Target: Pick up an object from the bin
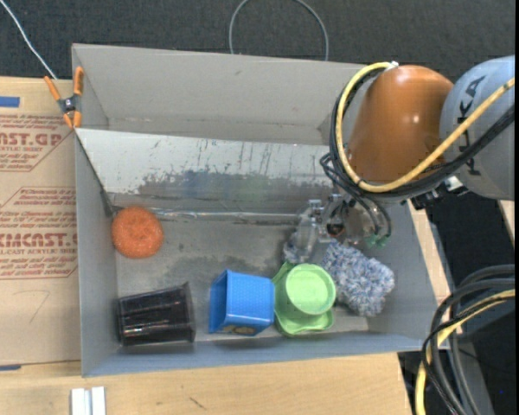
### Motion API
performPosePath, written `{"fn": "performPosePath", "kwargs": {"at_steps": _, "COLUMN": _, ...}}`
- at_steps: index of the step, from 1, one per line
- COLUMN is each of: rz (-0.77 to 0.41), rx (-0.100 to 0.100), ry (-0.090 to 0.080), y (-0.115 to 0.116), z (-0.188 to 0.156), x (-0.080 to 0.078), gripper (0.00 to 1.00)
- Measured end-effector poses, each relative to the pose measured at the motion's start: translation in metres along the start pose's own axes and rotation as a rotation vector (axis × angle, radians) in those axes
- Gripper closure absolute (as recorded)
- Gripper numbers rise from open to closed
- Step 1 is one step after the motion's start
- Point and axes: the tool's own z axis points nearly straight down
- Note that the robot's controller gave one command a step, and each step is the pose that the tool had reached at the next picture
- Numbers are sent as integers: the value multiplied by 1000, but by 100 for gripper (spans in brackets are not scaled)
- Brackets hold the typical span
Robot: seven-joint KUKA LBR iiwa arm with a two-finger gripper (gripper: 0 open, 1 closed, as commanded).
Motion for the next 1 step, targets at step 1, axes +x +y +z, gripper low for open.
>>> {"fn": "performPosePath", "kwargs": {"at_steps": 1, "rz": -211, "rx": 0, "ry": -6, "y": 6, "z": -105, "x": 18, "gripper": 100}}
